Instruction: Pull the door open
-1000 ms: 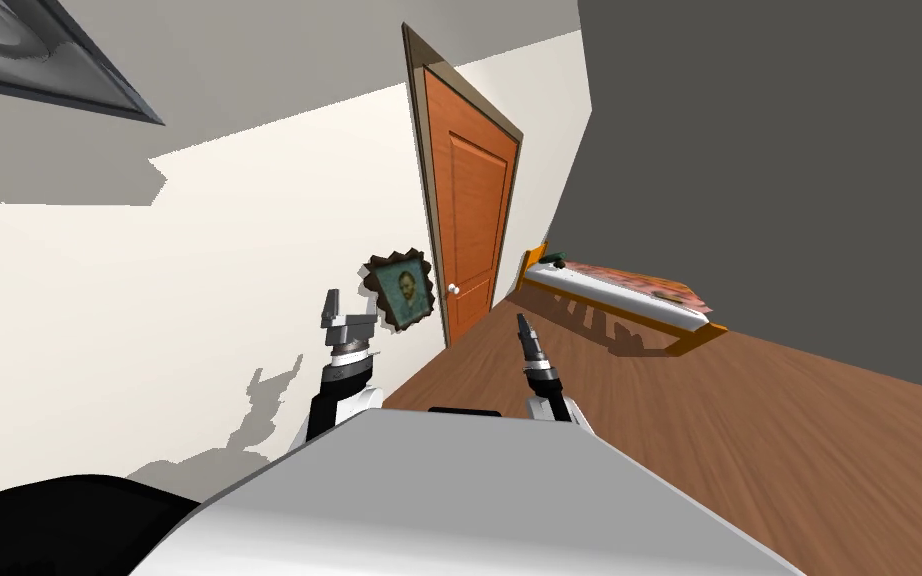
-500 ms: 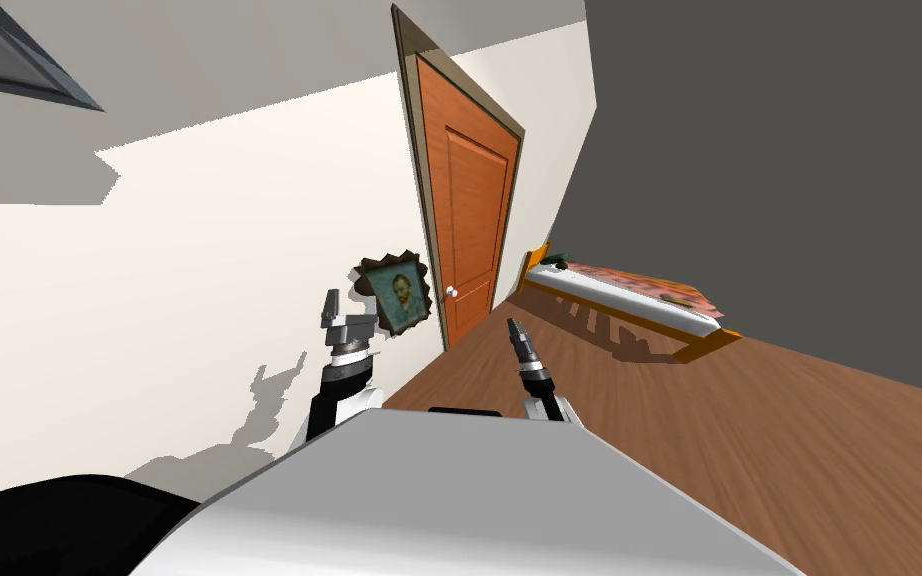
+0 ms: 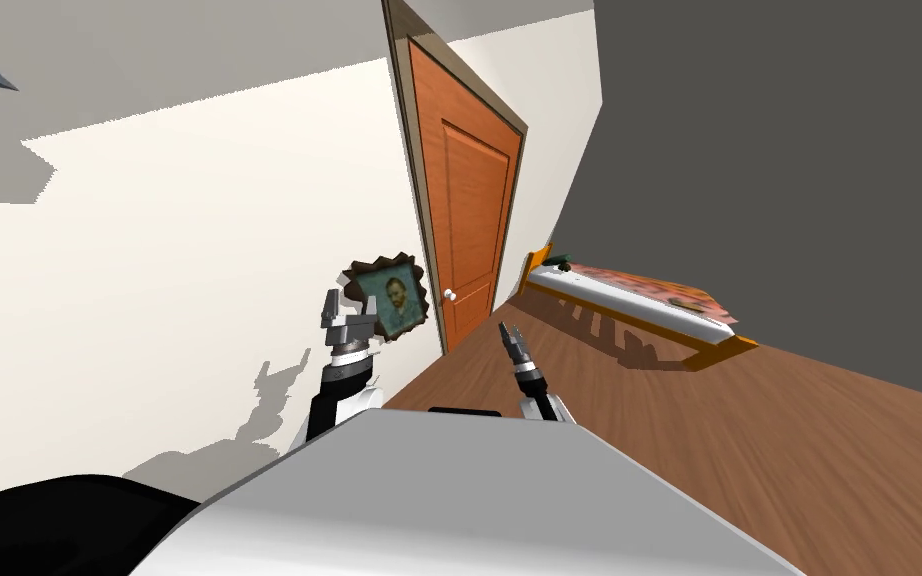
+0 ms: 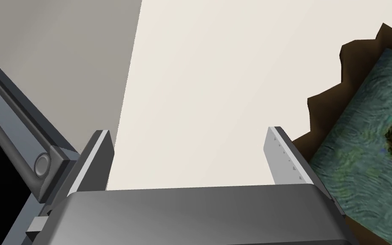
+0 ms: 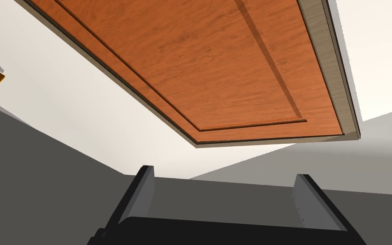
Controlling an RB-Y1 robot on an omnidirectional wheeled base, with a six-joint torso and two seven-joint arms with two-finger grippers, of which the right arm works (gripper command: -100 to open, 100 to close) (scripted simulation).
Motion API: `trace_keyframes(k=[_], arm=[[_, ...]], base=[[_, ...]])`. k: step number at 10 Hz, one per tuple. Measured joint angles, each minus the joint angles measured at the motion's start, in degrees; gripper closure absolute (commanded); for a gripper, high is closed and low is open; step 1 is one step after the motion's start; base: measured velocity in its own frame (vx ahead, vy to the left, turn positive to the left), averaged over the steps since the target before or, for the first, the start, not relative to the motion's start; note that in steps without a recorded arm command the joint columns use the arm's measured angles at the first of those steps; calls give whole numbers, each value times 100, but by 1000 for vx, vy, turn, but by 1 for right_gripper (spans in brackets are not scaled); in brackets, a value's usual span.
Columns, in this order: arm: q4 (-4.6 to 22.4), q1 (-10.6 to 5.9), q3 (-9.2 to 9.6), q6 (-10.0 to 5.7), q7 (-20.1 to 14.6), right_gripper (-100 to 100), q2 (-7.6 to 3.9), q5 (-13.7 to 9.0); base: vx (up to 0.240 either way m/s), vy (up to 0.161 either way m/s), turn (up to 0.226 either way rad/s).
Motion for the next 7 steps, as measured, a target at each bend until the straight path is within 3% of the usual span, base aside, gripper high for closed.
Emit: trace_keyframes(k=[7], arm=[[857,-311,161,-141,765,-100,44,452]], base=[[95,-34,27]])
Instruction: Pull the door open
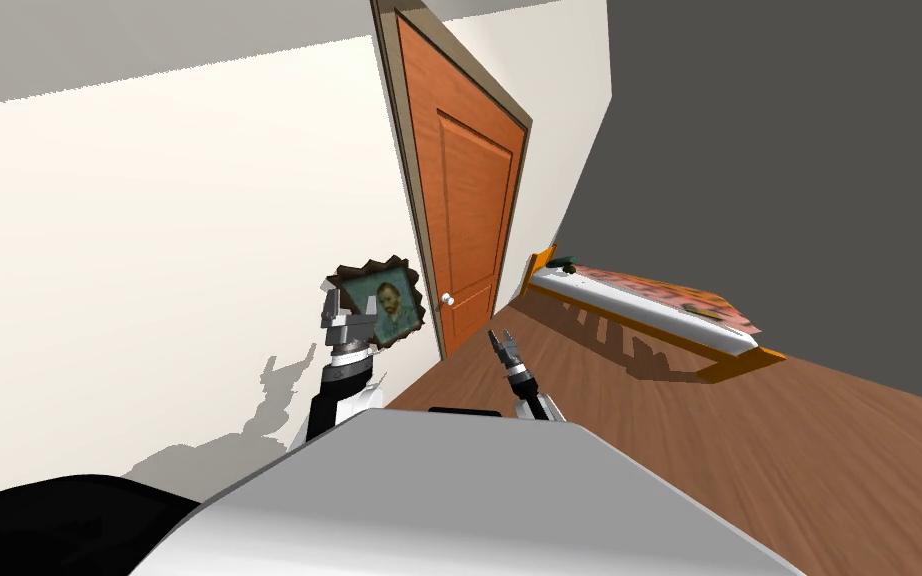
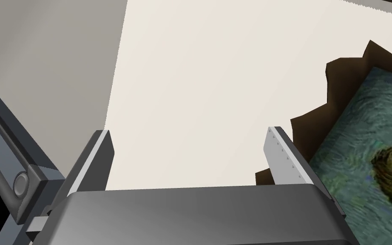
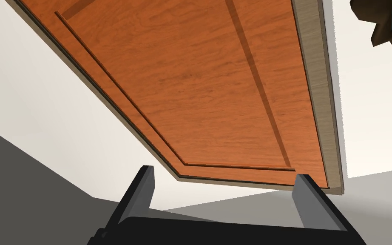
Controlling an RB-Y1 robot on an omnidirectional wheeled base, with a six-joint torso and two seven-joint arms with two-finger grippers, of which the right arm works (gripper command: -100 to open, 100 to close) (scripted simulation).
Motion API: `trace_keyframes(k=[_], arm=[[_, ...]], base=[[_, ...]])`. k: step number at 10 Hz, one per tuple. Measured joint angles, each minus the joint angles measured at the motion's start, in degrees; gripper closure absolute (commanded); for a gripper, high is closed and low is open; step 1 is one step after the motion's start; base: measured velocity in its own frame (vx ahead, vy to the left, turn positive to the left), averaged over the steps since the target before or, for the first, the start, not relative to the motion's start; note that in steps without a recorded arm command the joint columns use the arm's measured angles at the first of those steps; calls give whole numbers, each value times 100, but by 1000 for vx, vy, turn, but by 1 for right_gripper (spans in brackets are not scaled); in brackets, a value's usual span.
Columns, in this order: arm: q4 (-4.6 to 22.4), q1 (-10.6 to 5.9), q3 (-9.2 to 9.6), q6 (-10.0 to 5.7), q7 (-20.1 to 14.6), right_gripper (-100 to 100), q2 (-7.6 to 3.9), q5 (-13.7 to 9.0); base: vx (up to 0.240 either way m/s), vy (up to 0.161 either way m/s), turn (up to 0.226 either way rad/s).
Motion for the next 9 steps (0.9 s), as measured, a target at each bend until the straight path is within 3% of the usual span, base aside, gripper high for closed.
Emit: trace_keyframes(k=[9], arm=[[1142,-448,157,-228,914,-100,70,527]], base=[[97,-32,32]])
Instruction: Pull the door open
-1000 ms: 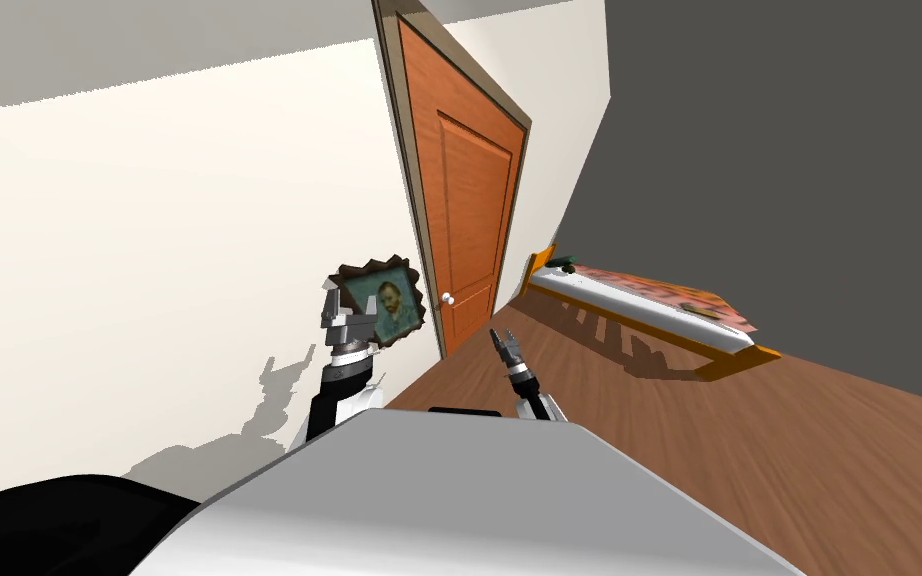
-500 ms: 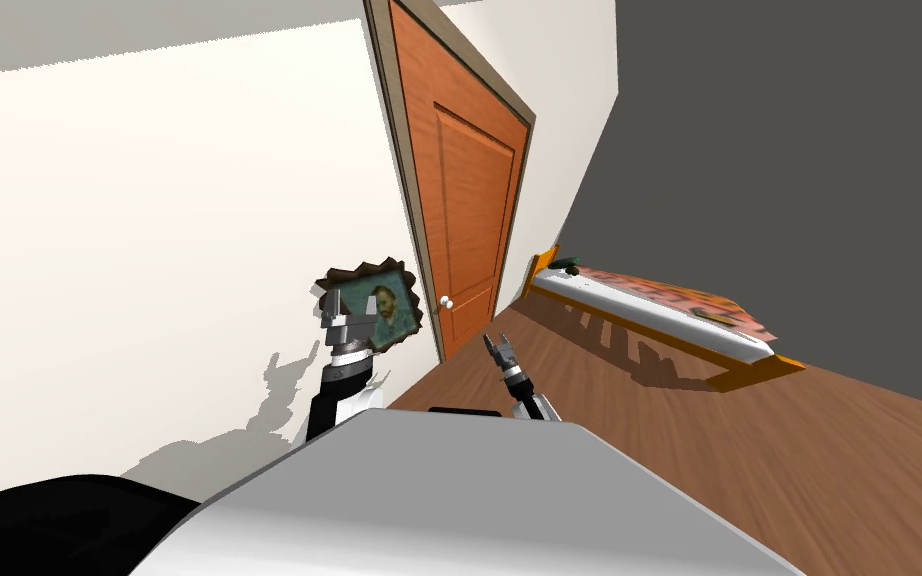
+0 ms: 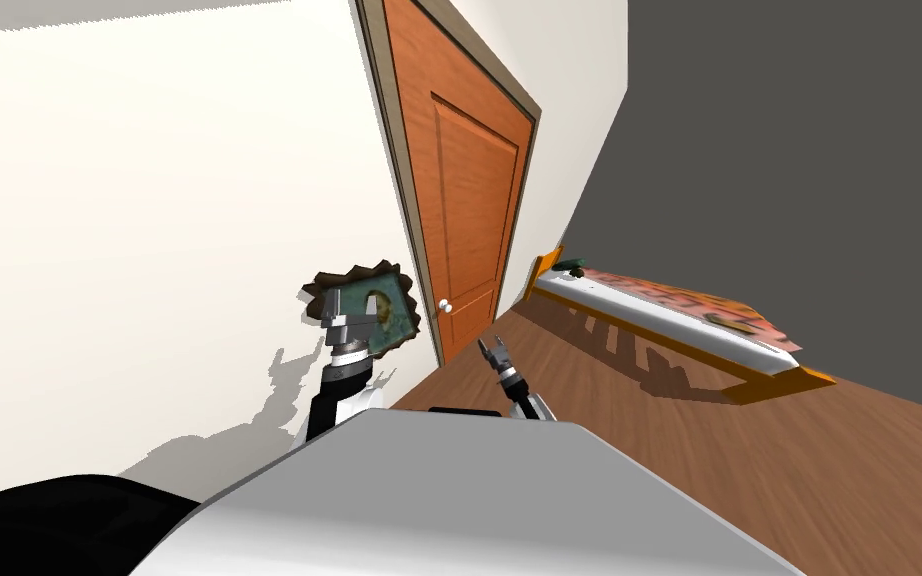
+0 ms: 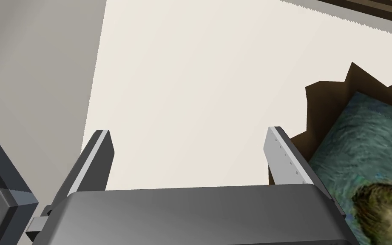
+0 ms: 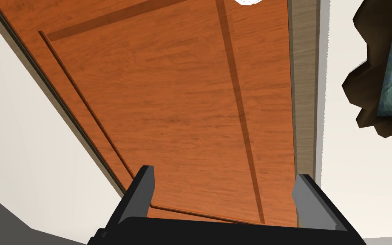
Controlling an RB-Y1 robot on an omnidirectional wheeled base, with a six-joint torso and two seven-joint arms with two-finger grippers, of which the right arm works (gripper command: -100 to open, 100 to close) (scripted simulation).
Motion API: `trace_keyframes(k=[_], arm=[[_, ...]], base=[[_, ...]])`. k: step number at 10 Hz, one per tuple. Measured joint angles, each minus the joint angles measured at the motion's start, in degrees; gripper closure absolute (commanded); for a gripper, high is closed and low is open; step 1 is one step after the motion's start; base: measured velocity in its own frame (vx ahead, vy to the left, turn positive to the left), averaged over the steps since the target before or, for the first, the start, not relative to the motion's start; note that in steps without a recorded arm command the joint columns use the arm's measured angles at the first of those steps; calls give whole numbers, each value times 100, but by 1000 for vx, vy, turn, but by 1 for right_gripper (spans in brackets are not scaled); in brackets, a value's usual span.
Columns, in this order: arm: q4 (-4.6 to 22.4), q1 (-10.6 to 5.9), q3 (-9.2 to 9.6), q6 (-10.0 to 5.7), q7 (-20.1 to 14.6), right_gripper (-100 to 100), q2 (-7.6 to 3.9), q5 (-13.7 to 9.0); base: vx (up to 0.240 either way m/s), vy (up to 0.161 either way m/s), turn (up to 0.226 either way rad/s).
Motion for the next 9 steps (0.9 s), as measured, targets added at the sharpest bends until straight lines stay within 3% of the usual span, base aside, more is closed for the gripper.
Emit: trace_keyframes(k=[3,6,9], arm=[[469,-184,49,-104,349,-100,84,187],[745,-253,138,-148,663,-100,116,395],[1117,-373,197,-229,1000,-100,220,576]], base=[[121,-19,48],[129,-21,52],[125,-7,55]])
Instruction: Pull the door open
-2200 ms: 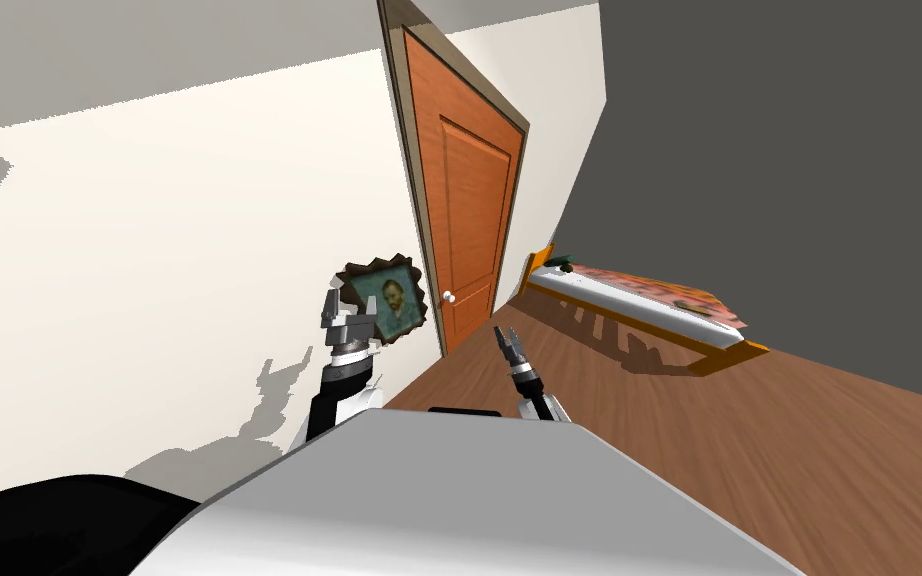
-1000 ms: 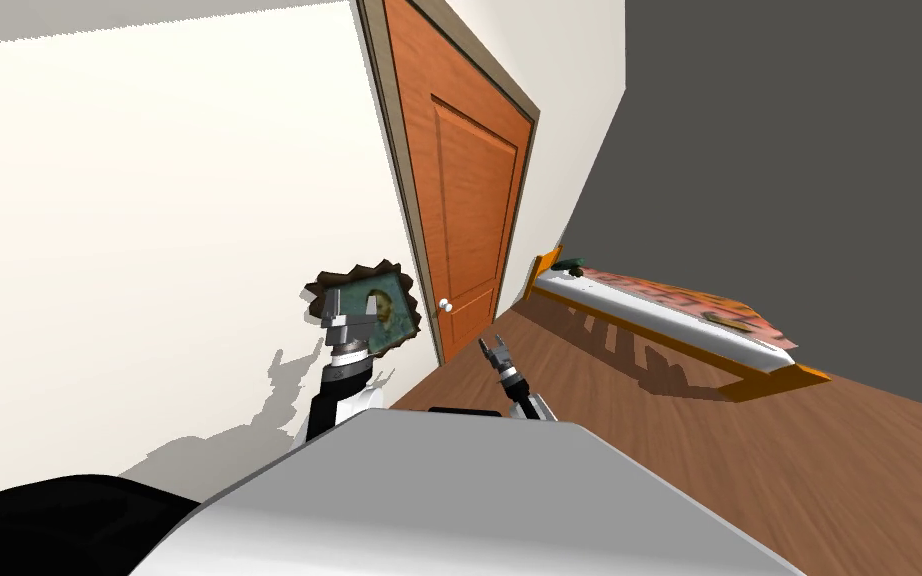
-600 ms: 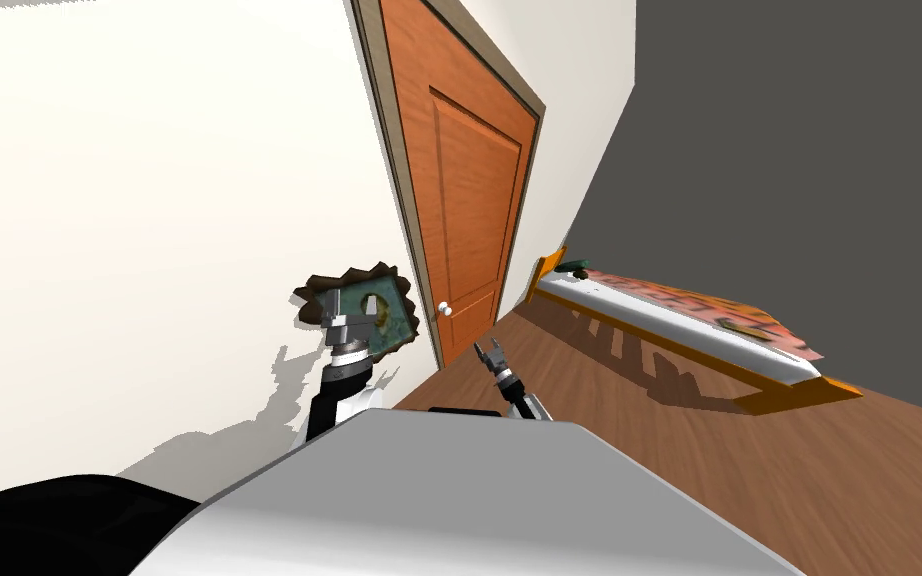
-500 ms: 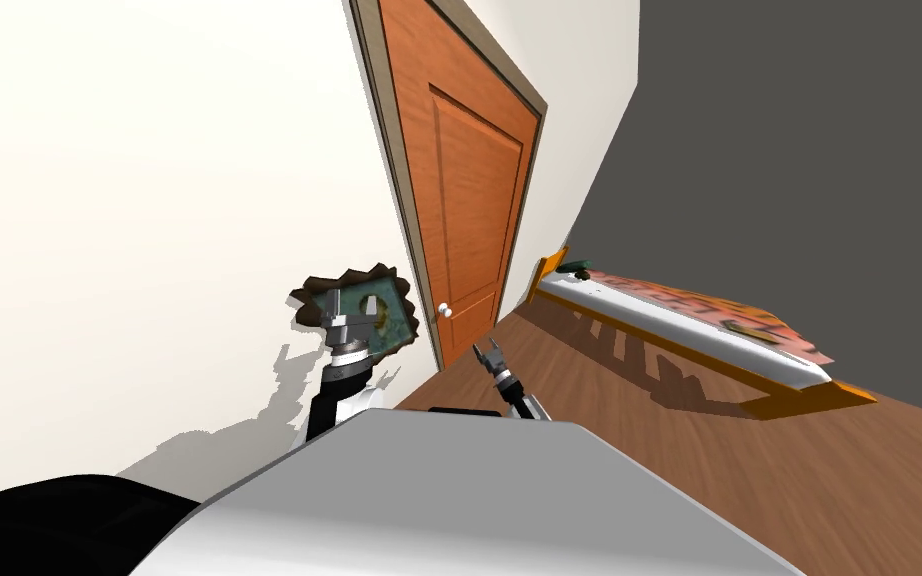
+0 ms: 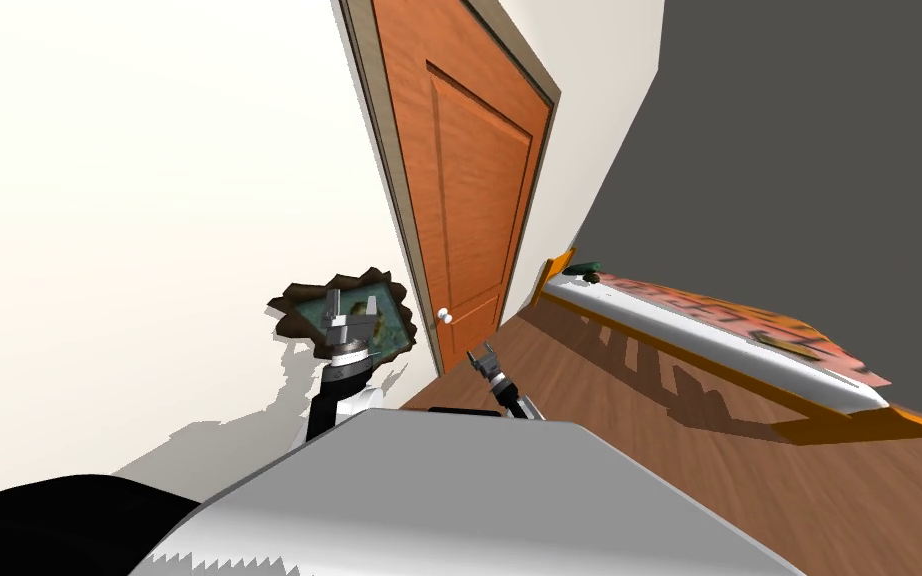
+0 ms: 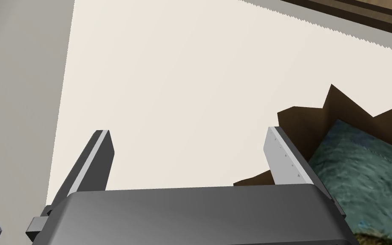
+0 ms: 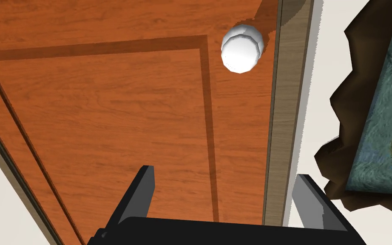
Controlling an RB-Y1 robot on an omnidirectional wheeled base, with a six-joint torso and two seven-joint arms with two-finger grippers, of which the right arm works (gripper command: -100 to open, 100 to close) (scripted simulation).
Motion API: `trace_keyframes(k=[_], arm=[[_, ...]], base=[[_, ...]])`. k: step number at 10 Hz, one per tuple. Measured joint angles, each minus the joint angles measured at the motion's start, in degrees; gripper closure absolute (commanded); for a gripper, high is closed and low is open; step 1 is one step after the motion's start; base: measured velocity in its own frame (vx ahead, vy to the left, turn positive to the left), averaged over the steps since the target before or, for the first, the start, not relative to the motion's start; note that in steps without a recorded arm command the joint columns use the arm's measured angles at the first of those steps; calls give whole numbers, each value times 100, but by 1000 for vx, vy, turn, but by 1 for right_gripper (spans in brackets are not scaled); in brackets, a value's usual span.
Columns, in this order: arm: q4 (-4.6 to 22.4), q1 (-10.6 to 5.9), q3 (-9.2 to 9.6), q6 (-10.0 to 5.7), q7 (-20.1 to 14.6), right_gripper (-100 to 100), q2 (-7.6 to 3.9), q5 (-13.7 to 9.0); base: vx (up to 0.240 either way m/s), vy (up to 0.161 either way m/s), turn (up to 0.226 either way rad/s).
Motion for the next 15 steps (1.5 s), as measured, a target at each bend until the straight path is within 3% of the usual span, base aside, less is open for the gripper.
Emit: trace_keyframes(k=[7,11,15], arm=[[859,-354,83,-185,644,-100,208,343],[896,-383,-90,-194,679,-100,173,349],[788,-333,-480,-153,660,-100,58,372]], base=[[142,30,74],[-134,-78,138],[-150,-63,194]])
